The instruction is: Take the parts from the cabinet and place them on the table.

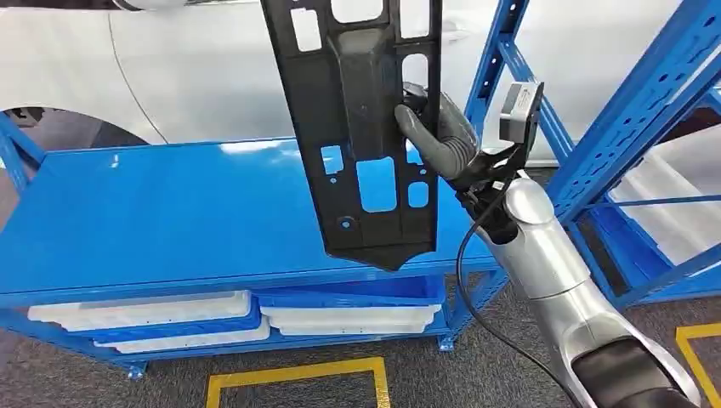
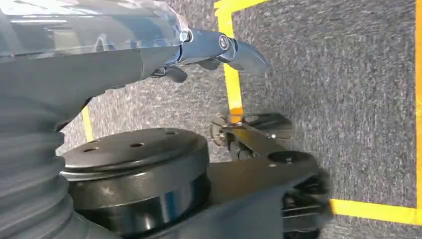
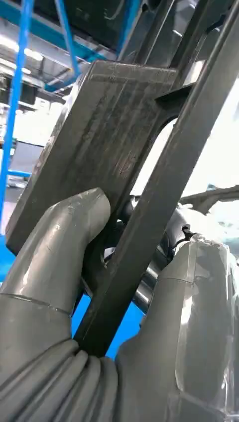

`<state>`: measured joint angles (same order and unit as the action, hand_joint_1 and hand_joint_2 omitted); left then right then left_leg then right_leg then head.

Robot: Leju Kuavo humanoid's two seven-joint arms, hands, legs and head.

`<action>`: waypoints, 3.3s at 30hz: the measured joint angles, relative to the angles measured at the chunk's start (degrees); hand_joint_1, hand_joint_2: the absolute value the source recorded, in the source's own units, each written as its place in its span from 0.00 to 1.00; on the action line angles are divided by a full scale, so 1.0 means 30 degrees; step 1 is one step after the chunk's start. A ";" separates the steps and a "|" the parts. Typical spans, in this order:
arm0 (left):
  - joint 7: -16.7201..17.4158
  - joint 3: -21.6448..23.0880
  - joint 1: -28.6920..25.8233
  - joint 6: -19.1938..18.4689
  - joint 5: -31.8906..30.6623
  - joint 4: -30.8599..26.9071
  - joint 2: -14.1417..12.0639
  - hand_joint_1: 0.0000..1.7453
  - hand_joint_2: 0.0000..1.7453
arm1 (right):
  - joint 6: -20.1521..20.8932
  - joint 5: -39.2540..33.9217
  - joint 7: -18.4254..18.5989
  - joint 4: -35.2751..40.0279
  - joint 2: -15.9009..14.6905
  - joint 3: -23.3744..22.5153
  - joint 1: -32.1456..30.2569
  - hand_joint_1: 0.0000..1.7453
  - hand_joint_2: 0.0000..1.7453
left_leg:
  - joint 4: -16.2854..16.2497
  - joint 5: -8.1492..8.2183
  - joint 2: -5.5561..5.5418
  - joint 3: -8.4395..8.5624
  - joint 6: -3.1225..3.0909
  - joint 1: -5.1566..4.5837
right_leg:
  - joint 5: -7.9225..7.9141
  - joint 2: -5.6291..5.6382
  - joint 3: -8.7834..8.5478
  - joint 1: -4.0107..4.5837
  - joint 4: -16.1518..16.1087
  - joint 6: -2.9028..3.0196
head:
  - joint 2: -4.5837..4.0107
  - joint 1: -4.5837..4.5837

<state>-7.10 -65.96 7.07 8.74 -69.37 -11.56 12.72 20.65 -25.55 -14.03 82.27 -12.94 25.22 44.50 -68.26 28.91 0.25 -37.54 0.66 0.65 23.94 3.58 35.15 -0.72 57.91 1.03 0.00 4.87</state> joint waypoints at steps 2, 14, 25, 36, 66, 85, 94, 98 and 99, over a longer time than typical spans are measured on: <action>0.0000 -0.0022 -0.0041 0.0014 0.0015 0.0000 0.0000 0.00 1.00 | -0.0007 0.0000 0.0000 0.0000 0.0131 0.0000 0.0084 1.00 1.00 | 0.2718 -0.1134 -0.1282 0.1067 -0.0107 0.0147 | 0.0095 0.0364 0.0091 -0.0040 0.0171 -0.0148 | 0.0000 0.0000; -0.0007 -0.0080 -0.0145 0.0080 -0.0015 0.0000 0.0044 0.00 1.00 | -0.0029 0.0000 0.0117 -0.0015 0.0262 -0.0131 -0.0026 1.00 1.00 | 0.3394 -0.1067 0.0642 0.1469 -0.0865 -0.0009 | 0.1824 -0.1157 0.2967 -0.0059 0.5349 -0.1038 | 0.0000 0.0000; -0.0015 -0.0080 -0.0135 0.0102 -0.0022 0.0000 0.0051 0.00 1.00 | -0.0036 -0.0015 0.0153 0.0029 0.0364 -0.0211 0.0188 1.00 1.00 | 0.0927 0.0954 0.0247 0.0871 -0.0144 -0.0201 | -0.0240 -0.1253 0.0076 0.0160 -0.0291 0.0173 | 0.0000 0.0000; 0.0189 -0.0262 -0.0104 0.0072 0.0182 0.0000 -0.0007 0.00 1.00 | -0.0357 0.0291 0.0051 0.0000 0.0416 -0.0233 -0.0191 1.00 1.00 | 0.3034 -0.1172 -0.0287 0.1194 -0.0475 -0.0212 | -0.0265 -0.0210 0.0399 0.0165 0.0194 -0.0388 | 0.0000 0.0000; 0.0277 -0.0270 -0.0106 0.0072 -0.0095 0.0000 0.0138 0.00 1.00 | 0.0007 0.0277 -0.0117 0.0000 0.0182 -0.0299 -0.0105 1.00 1.00 | 0.3345 0.0179 -0.0235 0.2837 -0.0240 -0.0133 | -0.1042 -0.1119 0.1050 0.0156 0.0157 -0.0457 | 0.0000 -0.0007; 0.0481 -0.0248 -0.0046 0.0124 -0.0437 0.0000 0.0211 0.00 1.00 | -0.0153 -0.0423 -0.0029 0.0044 -0.0576 -0.0379 -0.0001 1.00 1.00 | 0.3160 -0.2039 0.0001 -0.0202 -0.0290 -0.0387 | 0.0698 -0.1358 -0.1612 0.0220 -0.0715 0.0046 | 0.0000 0.0000; 0.0488 -0.0255 0.0013 0.0145 -0.0415 0.0000 0.0197 0.00 1.00 | -0.0350 -0.0408 -0.0029 0.0051 -0.0583 -0.0379 -0.0217 1.00 1.00 | 0.2079 -0.0107 -0.0066 0.2351 0.0038 -0.0132 | -0.0938 -0.1294 0.1174 0.0163 0.0164 -0.0180 | 0.0000 0.0000; 0.0503 -0.0255 -0.0042 0.0065 -0.0437 0.0000 0.0211 0.00 1.00 | -0.0401 -0.0357 -0.0051 0.0073 -0.0605 -0.0466 -0.0243 1.00 1.00 | 0.3224 0.0230 -0.0178 0.2831 -0.0550 -0.0328 | -0.1533 -0.1283 0.1343 0.0174 0.0201 -0.0605 | 0.0000 -0.0007; 0.0503 -0.0255 -0.0050 0.0044 -0.0422 0.0007 0.0255 0.00 1.00 | -0.0393 -0.0350 -0.0044 0.0051 -0.0626 -0.0488 -0.0261 1.00 1.00 | 0.3419 -0.0077 -0.0095 0.2593 -0.0722 -0.0216 | -0.1712 -0.1181 0.1435 0.0217 0.0176 -0.0725 | 0.0000 0.0000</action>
<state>-5.60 -66.73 6.92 8.88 -70.64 -11.54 13.48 19.47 -26.60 -14.16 82.42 -14.82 23.76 43.72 -58.01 28.68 -0.03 -29.76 -1.50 0.00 18.80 0.04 39.45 -0.06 58.44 -1.15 0.00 4.87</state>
